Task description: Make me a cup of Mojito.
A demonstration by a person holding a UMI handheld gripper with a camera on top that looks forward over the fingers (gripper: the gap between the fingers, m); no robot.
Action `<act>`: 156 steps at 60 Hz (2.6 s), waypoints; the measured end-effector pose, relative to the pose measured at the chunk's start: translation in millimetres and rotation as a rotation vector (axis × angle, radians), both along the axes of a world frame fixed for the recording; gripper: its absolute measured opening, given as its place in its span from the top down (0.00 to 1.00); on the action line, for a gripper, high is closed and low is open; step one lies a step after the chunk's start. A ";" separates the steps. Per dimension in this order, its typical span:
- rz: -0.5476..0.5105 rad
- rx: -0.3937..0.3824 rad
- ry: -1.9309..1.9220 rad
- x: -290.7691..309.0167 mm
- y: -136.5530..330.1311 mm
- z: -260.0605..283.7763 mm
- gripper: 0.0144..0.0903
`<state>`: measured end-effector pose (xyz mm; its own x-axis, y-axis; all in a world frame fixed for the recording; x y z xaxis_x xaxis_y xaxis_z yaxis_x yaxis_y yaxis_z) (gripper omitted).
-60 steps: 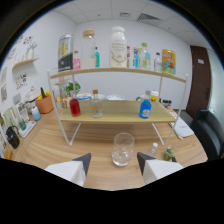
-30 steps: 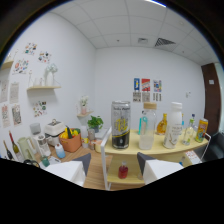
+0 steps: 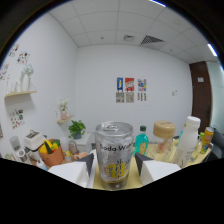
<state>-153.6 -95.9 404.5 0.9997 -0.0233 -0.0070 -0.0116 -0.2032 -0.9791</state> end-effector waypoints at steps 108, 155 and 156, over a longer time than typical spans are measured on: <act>0.075 -0.144 1.229 101.6 -110.7 -184.0 0.51; 0.033 -0.110 1.601 120.1 -107.1 -165.5 0.51; 0.040 -0.103 1.529 119.7 -106.7 -163.6 0.51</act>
<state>-33.9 -202.6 240.9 0.0374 -0.0622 -0.9974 -0.9562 -0.2920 -0.0176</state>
